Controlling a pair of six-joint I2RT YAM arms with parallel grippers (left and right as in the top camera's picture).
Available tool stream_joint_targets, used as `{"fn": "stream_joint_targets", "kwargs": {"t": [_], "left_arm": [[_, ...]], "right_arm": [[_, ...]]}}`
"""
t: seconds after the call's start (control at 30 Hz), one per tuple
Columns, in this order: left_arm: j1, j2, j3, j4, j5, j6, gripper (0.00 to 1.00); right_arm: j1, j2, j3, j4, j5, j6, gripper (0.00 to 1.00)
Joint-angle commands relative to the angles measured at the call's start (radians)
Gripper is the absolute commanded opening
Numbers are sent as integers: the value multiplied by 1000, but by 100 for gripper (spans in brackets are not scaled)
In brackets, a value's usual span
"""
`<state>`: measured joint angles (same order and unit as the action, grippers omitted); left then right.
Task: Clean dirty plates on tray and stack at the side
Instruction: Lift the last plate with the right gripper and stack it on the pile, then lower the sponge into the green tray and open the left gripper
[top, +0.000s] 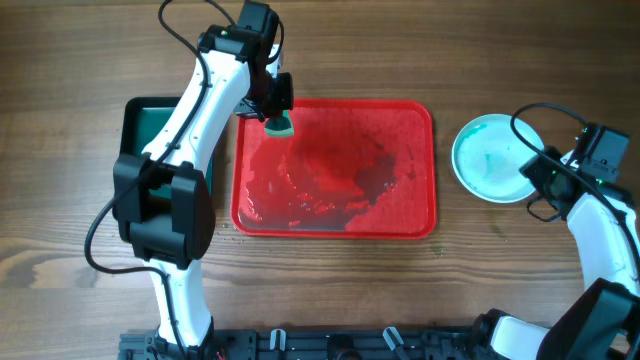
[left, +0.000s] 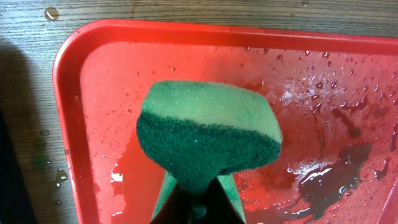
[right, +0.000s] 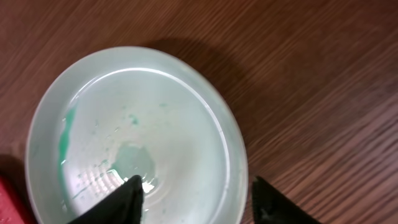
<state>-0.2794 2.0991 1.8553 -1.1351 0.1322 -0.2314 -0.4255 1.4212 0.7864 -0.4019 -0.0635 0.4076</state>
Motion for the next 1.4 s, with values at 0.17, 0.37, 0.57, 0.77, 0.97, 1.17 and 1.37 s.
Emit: {"fn": "stream_joint_targets", "kwargs": {"t": [0.17,0.37,0.57,0.77,0.97,1.17,1.37], "left_arm": [[164,-109,19,-152,-105,-5,4],[352,-106,-122,-133,-201,247,4],[407,-106,-276,18,-201,247,24],[406,-147,-209,-11,-182,246,73],[377,-393,-65,-92,-54,246,100],[375,-462,-66,-92,-54,246,100],[375,-462,-66,-92,-54,246,100]], "right_arm": [[224,-78,223,-183,-271,-118,74],[500,-22,221,-192,-203,-107,78],[552,0,221,-194,-191,-117,80],[552,-5,256,-209,-128,-167,91],[552,-68,570,-487,8,-225,99],[552,-307,768,-663,63,-223,100],[552,-463,768,-679,-23,-89,100]]}}
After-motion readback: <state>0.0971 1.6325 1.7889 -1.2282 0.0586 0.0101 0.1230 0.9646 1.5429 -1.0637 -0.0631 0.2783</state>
